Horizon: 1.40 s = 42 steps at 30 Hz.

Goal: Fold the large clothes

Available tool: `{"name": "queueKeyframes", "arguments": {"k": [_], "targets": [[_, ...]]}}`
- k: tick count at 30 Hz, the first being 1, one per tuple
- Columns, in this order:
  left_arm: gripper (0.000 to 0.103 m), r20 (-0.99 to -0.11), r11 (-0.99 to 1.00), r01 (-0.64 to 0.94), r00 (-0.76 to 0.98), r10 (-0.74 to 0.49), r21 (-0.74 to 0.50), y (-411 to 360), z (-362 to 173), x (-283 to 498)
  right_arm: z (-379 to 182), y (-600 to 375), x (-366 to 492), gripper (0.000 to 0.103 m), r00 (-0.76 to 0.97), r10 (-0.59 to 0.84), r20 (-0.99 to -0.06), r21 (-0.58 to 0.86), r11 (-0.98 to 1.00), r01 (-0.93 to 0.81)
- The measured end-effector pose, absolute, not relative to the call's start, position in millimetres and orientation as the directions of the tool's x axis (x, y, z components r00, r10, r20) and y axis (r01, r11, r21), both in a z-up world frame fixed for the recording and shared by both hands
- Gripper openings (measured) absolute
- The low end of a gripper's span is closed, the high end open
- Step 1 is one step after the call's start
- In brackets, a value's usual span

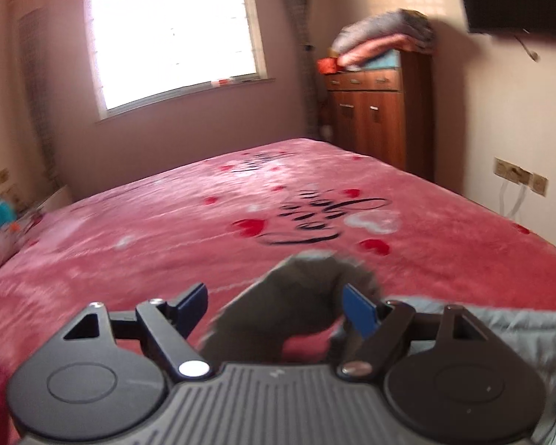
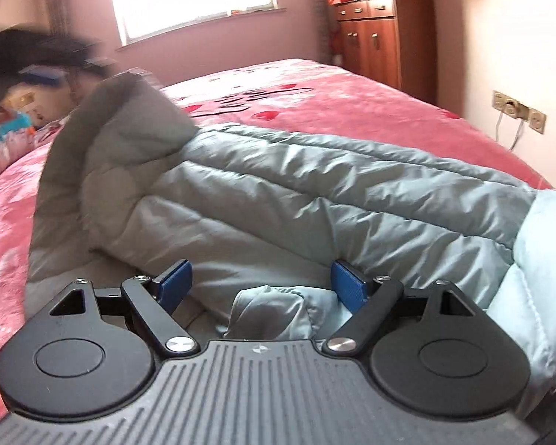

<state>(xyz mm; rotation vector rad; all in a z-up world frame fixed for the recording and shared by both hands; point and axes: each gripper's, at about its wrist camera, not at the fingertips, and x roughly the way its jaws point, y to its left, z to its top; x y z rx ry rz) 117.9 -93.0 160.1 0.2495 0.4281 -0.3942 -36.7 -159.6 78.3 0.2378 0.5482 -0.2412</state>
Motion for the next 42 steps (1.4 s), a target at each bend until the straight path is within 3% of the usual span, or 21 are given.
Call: {"name": "queueKeyframes", "arguments": {"k": [4,8,14,23,25,27,29,42], "targets": [[0.077,-0.544,0.913,0.393,0.792,-0.275,0.111,-39,124,107,77,-160,-30,0.102,0.828,-0.177,-0.533,0.166,0.937,0.307],[0.060,-0.629,0.933,0.351,0.709,-0.318,-0.076,7,73,104,78,-160,-38,0.103,0.828,-0.181,-0.531,0.165,0.936,0.310],[0.054,-0.634,0.908,0.392,0.666,-0.393,-0.151,8,32,111,79,-161,-45,0.103,0.828,-0.182,-0.530,0.159,0.938,0.308],[0.054,-0.630,0.874,0.441,0.624,-0.462,-0.204,-22,8,128,78,-159,-43,0.103,0.830,-0.182,-0.528,0.154,0.940,0.305],[0.044,-0.626,0.872,0.438,0.622,-0.470,-0.219,-29,8,130,78,-160,-44,0.103,0.832,-0.181,-0.524,0.155,0.940,0.302],[0.011,-0.631,0.870,0.442,0.617,-0.470,-0.217,-35,8,127,78,-160,-44,0.103,0.834,-0.182,-0.521,0.155,0.941,0.302],[0.003,-0.635,0.876,0.433,0.620,-0.460,-0.212,-46,9,122,79,-161,-45,0.103,0.836,-0.178,-0.519,0.157,0.942,0.298],[0.000,-0.653,0.937,0.284,0.674,-0.345,-0.203,20,57,6,79,-146,-59,0.103,0.862,-0.110,-0.494,0.192,0.954,0.232]]}}
